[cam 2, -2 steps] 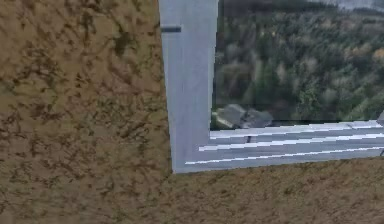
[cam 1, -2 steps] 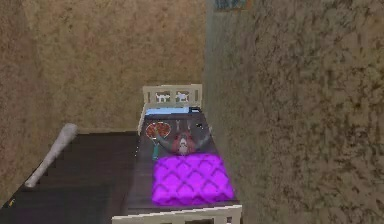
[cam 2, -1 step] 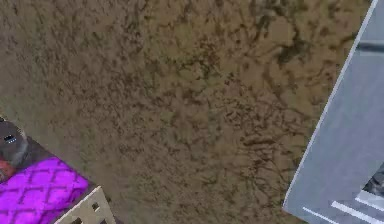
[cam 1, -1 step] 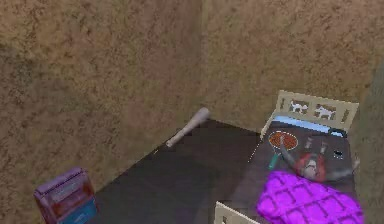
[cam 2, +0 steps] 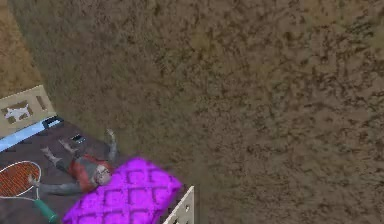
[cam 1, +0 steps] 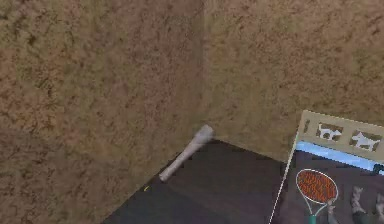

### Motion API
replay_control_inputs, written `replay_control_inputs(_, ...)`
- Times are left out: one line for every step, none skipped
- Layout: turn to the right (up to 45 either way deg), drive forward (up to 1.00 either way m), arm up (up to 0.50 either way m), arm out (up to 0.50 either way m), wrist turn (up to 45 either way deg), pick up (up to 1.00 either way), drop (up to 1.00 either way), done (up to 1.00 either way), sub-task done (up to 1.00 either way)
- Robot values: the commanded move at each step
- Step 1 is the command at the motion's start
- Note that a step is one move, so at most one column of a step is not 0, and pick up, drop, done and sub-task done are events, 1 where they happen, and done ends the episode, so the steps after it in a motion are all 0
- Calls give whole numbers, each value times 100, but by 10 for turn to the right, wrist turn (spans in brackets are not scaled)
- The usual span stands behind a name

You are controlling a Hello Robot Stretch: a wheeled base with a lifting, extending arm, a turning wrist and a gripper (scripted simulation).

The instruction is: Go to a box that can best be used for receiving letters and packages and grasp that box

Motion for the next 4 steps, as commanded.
replay_control_inputs(-450, 0, 0, 0, 0, 0, 0, 0, 0)
replay_control_inputs(-420, 0, 0, 0, 0, 0, 0, 0, 0)
replay_control_inputs(0, 30, 0, 0, 0, 0, 0, 0, 0)
replay_control_inputs(-450, 0, 0, 0, 0, 0, 0, 0, 0)
